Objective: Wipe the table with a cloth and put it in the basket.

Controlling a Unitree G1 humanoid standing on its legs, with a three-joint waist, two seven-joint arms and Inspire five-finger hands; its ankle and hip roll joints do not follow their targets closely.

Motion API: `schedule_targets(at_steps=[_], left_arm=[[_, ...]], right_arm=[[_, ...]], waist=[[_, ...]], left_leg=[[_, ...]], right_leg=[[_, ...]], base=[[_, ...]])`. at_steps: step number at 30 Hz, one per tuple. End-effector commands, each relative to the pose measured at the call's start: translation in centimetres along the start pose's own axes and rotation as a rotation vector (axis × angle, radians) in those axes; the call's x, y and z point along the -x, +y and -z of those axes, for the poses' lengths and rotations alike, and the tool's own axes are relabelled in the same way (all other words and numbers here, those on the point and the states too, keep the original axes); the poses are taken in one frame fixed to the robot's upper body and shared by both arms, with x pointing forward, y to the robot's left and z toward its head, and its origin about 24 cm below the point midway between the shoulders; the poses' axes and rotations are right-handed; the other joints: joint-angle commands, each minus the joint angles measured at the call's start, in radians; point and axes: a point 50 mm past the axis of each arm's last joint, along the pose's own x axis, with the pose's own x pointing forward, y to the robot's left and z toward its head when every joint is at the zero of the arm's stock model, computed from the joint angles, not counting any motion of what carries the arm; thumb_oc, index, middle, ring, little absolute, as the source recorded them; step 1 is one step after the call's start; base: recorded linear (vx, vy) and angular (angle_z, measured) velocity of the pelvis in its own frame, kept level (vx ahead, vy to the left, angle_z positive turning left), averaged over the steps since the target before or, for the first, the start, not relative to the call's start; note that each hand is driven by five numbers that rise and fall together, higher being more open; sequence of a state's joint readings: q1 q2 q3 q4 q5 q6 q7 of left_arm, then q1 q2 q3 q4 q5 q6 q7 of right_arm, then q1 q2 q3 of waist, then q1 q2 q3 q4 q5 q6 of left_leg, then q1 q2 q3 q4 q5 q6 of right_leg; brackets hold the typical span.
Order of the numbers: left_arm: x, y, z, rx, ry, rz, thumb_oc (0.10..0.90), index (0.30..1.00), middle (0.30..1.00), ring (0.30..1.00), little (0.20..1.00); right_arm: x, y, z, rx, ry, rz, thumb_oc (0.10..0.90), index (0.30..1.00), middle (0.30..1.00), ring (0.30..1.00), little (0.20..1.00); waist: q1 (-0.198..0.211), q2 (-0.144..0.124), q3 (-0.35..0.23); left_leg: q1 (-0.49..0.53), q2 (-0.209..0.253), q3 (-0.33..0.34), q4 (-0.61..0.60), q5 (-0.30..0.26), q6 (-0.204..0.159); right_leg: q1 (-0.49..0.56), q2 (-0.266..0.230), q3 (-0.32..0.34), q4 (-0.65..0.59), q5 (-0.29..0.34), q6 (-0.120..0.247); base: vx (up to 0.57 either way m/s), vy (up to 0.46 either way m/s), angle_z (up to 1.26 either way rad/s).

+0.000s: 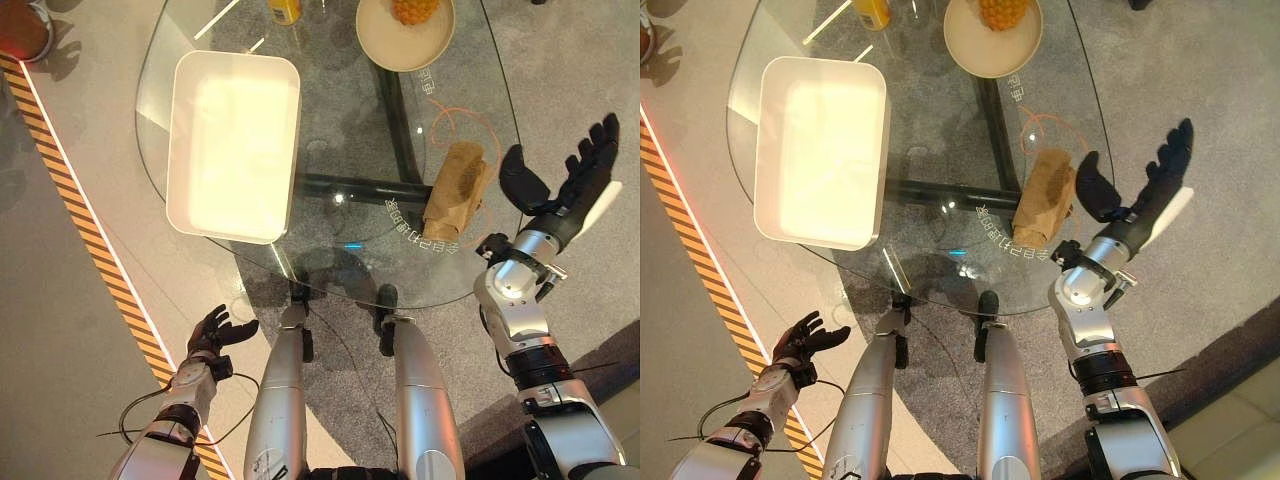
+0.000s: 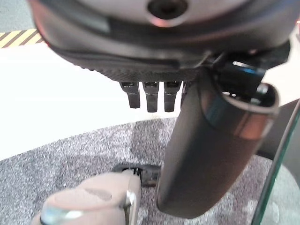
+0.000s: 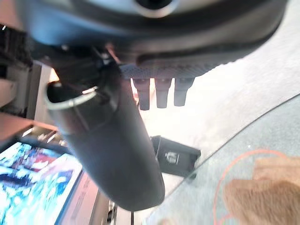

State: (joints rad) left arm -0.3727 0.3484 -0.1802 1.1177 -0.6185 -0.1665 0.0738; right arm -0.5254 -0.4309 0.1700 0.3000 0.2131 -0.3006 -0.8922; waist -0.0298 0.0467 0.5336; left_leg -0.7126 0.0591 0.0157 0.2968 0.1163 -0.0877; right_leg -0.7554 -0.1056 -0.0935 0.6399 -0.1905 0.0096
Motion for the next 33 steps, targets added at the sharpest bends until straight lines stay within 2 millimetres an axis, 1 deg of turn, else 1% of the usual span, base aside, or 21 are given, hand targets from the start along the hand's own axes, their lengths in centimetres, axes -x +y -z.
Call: schedule_targets(at_steps=[1,6,10,18,26,33], left_arm=[[1.0,2.2,2.2,0.012,0.037,-0.090,0.800,0.900,0.900,0.900,0.900],[1.0,2.0,2.5,0.013,0.035,-0.081,0.800,0.900,0.900,0.900,0.900],[1.1,1.6,2.7,0.020,0.038,-0.081,0.800,0.900,0.900,0.900,0.900],[1.1,0.7,2.8,0.022,0.037,-0.070,0.800,0.900,0.900,0.900,0.900],[1.1,0.3,2.8,0.022,0.043,-0.064,0.800,0.900,0.900,0.900,0.900],[1.1,0.1,2.9,0.025,0.045,-0.060,0.800,0.900,0.900,0.900,0.900]], right_arm=[[-0.5,0.0,-3.1,-0.033,-0.169,-0.055,0.800,0.900,0.900,0.900,0.900],[1.1,1.1,-1.6,-0.006,-0.091,-0.149,0.800,0.900,0.900,0.900,0.900],[2.9,1.9,-0.2,0.021,-0.011,-0.208,0.800,0.900,0.900,0.900,0.900],[4.8,2.7,1.4,0.069,0.068,-0.277,0.800,0.900,0.900,0.900,0.900],[5.6,3.0,2.0,0.099,0.103,-0.276,0.800,0.900,0.900,0.900,0.900],[5.5,3.2,2.5,0.137,0.120,-0.242,0.800,0.900,0.900,0.900,0.900]], waist=[[-0.015,0.000,-0.014],[-0.015,0.003,-0.014],[-0.020,0.005,-0.014],[-0.019,0.009,-0.014],[-0.018,0.012,-0.014],[-0.017,0.020,-0.014]], left_leg=[[0.018,-0.055,0.028,0.126,-0.142,0.038],[0.019,-0.058,0.035,0.118,-0.137,0.037],[0.024,-0.060,0.041,0.112,-0.135,0.034],[0.027,-0.061,0.049,0.101,-0.126,0.033],[0.033,-0.063,0.053,0.088,-0.120,0.032],[0.043,-0.066,0.060,0.077,-0.118,0.033]], right_leg=[[0.041,0.029,0.007,-0.177,0.113,0.019],[0.042,0.029,0.005,-0.184,0.112,0.014],[0.044,0.033,0.008,-0.184,0.108,0.010],[0.042,0.035,0.005,-0.185,0.107,0.005],[0.044,0.038,0.006,-0.190,0.107,0.004],[0.046,0.035,0.005,-0.197,0.112,0.005]], base=[[0.00,0.000,0.00],[0.00,0.000,0.00],[0.01,0.016,-0.03],[0.00,0.001,0.00],[0.00,0.000,0.00],[0.00,0.009,0.00]])
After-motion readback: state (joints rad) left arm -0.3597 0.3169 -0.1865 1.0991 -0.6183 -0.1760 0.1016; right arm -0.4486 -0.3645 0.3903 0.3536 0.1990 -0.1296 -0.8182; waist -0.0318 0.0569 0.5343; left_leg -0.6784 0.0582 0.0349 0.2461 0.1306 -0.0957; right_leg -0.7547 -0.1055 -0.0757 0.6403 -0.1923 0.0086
